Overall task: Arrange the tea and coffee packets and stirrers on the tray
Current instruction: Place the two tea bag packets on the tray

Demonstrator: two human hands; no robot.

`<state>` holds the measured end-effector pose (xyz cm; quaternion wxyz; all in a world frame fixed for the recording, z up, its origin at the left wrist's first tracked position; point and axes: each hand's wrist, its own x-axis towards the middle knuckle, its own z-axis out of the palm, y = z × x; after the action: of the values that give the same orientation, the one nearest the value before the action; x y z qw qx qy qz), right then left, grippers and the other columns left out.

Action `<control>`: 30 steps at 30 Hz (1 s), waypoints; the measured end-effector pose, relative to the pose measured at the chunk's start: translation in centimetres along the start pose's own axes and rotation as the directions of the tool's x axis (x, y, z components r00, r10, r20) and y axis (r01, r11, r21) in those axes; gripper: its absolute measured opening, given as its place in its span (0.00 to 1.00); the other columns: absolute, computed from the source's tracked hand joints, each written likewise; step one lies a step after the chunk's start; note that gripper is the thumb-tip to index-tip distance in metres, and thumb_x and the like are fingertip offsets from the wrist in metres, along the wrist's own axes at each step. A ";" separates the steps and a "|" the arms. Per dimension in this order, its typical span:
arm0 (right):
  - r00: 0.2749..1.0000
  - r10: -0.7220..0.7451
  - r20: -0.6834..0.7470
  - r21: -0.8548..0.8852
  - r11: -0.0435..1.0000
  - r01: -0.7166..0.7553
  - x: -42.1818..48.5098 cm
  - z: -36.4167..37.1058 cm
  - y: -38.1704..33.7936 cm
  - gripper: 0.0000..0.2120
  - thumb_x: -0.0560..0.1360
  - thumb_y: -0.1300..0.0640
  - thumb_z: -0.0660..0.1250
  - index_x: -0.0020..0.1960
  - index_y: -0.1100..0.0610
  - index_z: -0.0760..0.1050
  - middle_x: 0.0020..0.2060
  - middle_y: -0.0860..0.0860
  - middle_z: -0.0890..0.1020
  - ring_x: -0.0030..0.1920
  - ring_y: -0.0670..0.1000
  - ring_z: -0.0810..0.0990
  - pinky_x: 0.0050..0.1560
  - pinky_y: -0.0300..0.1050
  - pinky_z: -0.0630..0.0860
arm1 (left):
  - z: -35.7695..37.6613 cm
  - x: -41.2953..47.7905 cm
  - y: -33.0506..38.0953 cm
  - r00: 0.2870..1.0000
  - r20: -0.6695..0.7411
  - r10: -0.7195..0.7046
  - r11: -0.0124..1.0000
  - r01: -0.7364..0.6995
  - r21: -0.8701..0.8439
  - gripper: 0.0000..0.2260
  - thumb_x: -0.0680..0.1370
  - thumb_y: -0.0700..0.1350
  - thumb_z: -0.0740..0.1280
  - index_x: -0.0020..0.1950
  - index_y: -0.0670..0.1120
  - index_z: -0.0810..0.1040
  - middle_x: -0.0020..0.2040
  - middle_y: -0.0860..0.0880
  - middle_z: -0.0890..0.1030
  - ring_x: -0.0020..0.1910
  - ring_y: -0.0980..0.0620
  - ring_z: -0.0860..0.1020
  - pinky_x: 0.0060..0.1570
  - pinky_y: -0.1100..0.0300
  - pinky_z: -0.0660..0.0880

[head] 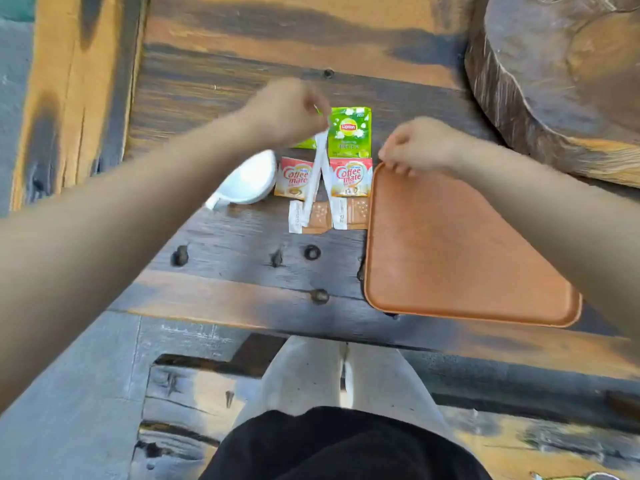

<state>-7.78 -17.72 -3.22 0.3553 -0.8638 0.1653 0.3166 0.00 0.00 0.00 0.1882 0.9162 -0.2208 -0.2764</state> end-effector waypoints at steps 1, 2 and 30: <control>0.996 -0.024 -0.088 -0.077 0.997 0.017 1.3 -0.1 -0.1 0.09 0.74 0.58 0.64 0.48 0.61 0.80 0.42 0.54 0.81 0.41 0.53 0.78 0.44 0.43 0.73 | -0.5 1.2 -0.2 1.000 -0.015 -0.023 1.000 0.024 0.008 0.13 0.76 0.44 0.63 0.59 0.45 0.79 0.58 0.43 0.81 0.59 0.46 0.77 0.55 0.60 0.70; 0.983 -0.043 -0.177 -0.148 0.989 0.016 2.2 -0.4 -0.5 0.10 0.74 0.58 0.64 0.49 0.61 0.80 0.45 0.55 0.82 0.46 0.54 0.79 0.49 0.43 0.72 | -0.7 2.2 -0.6 0.998 -0.048 -0.038 0.998 0.040 0.041 0.13 0.76 0.43 0.63 0.58 0.44 0.79 0.59 0.43 0.81 0.60 0.46 0.77 0.57 0.59 0.70; 0.914 -0.278 -0.297 0.174 0.925 0.337 7.2 -2.8 -1.2 0.08 0.71 0.63 0.69 0.39 0.53 0.73 0.30 0.46 0.75 0.25 0.34 0.72 0.30 0.24 0.66 | -1.0 8.4 -4.6 0.995 -0.075 0.071 0.987 -0.081 -0.141 0.13 0.73 0.41 0.69 0.32 0.53 0.71 0.33 0.56 0.73 0.34 0.56 0.72 0.40 0.62 0.68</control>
<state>-0.53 -19.35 -5.85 0.4692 -0.8687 0.1070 0.1169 8.28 -0.18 -4.95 0.2716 0.9003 -0.2285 -0.2521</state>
